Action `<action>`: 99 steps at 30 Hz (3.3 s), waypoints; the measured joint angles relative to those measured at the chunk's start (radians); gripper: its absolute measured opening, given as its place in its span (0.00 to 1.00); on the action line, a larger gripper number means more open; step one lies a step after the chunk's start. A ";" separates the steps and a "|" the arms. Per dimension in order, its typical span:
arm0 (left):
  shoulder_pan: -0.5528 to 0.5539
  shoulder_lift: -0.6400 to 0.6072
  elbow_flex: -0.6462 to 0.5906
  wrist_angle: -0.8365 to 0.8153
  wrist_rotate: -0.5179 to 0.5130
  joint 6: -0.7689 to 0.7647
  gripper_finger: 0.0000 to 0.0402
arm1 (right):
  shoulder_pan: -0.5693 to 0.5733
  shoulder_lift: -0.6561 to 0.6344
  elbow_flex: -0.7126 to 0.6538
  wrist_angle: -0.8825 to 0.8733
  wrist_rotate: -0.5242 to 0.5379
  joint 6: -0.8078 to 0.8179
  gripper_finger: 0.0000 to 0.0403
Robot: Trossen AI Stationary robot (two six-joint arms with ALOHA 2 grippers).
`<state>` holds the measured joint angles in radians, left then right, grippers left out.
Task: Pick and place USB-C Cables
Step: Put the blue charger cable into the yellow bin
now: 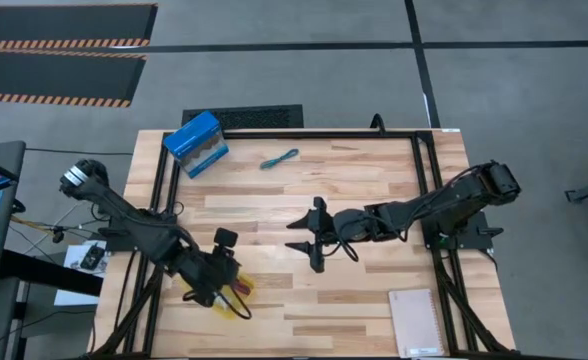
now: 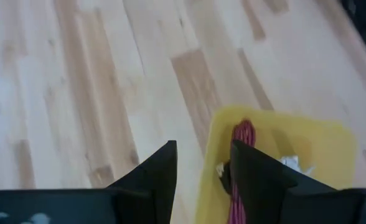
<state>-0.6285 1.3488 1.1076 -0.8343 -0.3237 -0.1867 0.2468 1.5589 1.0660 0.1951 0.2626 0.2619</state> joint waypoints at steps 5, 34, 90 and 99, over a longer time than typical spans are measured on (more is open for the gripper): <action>0.000 -0.090 0.000 0.008 -0.066 0.006 0.34 | -0.052 0.000 0.000 0.000 0.000 0.000 0.63; 0.000 -0.220 0.000 -0.021 -0.161 0.070 0.34 | -0.476 0.118 0.251 -0.310 -0.025 -0.246 0.63; 0.755 -0.362 -0.502 0.774 -0.010 0.227 0.33 | -0.747 0.387 0.935 -1.302 -0.423 -0.660 0.63; 0.901 -0.074 -0.531 1.072 -0.017 0.140 0.27 | -0.611 0.164 0.935 -1.375 -0.422 -0.554 0.63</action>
<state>0.2726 1.2744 0.5770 0.2373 -0.3403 -0.0469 -0.3645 1.7229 2.0010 -1.1794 -0.1593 -0.2919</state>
